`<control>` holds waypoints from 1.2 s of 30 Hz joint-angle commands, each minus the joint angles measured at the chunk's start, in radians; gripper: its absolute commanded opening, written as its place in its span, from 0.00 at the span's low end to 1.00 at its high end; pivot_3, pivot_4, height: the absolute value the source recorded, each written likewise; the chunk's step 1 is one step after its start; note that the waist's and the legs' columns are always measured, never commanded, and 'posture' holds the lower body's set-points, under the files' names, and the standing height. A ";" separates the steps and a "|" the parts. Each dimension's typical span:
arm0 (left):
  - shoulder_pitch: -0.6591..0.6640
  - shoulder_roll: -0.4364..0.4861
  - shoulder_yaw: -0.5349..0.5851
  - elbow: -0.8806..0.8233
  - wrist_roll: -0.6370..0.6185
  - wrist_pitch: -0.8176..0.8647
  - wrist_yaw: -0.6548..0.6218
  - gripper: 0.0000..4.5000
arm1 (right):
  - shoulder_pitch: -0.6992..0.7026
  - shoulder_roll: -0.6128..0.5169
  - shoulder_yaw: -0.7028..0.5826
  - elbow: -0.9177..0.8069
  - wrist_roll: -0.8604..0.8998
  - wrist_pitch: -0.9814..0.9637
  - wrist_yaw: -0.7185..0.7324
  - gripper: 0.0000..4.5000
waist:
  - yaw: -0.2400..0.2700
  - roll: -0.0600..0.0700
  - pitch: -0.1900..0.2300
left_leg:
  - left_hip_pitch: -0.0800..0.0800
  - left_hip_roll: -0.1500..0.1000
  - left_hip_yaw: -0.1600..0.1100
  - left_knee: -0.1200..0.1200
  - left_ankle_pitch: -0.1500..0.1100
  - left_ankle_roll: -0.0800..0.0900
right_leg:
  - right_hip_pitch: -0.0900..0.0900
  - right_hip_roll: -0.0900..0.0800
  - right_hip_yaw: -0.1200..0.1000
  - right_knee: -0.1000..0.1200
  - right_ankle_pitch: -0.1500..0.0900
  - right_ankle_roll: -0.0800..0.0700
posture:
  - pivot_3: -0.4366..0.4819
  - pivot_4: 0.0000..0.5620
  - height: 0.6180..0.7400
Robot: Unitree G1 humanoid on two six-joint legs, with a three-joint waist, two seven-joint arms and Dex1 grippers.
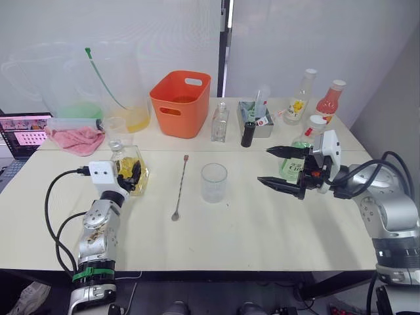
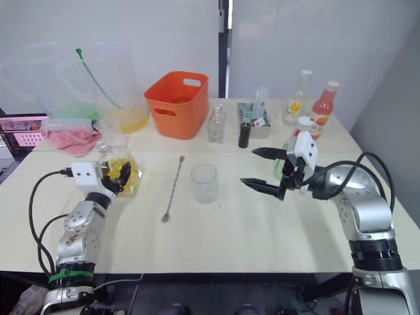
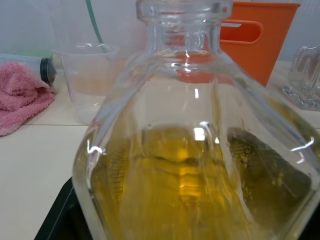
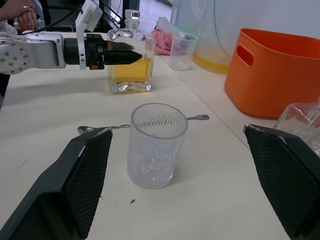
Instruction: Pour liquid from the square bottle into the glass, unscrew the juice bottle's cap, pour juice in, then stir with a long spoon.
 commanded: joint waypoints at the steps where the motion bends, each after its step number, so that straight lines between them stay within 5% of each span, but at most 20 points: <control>1: 0.001 0.027 -0.003 -0.062 -0.019 -0.027 -0.047 0.63 | -0.011 -0.003 -0.014 -0.048 0.005 -0.018 -0.008 1.00 | 0.000 0.000 0.000 | 0.000 0.000 0.000 0.000 0.000 0.000 | 0.000 0.000 0.000 0.000 0.000 0.000 | 0.48 0.27 1.00; 6: 0.034 0.071 0.027 -0.141 -0.072 -0.005 -0.112 0.63 | -0.021 -0.005 -0.014 -0.057 0.011 -0.008 -0.002 1.00 | -0.001 -0.002 0.001 | -0.002 0.000 0.000 0.000 0.000 0.000 | -0.003 0.000 0.000 0.000 0.000 0.000 | 0.48 0.27 1.00; 20: 0.141 0.393 0.020 -0.455 -0.567 0.388 -0.731 0.63 | 0.029 -0.054 -0.027 -0.183 0.181 0.230 0.039 1.00 | -0.004 -0.006 0.004 | -0.013 0.000 -0.003 0.003 0.000 0.000 | -0.015 0.000 -0.001 0.008 0.000 -0.001 | 0.48 0.27 1.00; 25: 0.120 0.437 -0.093 -0.475 -0.531 0.404 -0.880 0.63 | 0.057 -0.060 -0.048 -0.219 0.191 0.245 0.021 1.00 | -0.004 -0.006 0.004 | -0.013 0.000 -0.003 0.003 0.000 0.000 | -0.015 0.001 -0.001 0.008 0.000 -0.001 | 0.48 0.27 1.00; 36: -0.051 0.212 -0.367 -0.307 -0.300 0.191 -0.969 0.63 | 0.157 -0.122 -0.135 -0.356 0.270 0.316 -0.047 1.00 | -0.002 -0.006 0.004 | -0.014 0.000 -0.003 0.005 0.000 0.000 | -0.014 0.001 -0.001 0.008 0.000 -0.001 | 0.48 0.27 1.00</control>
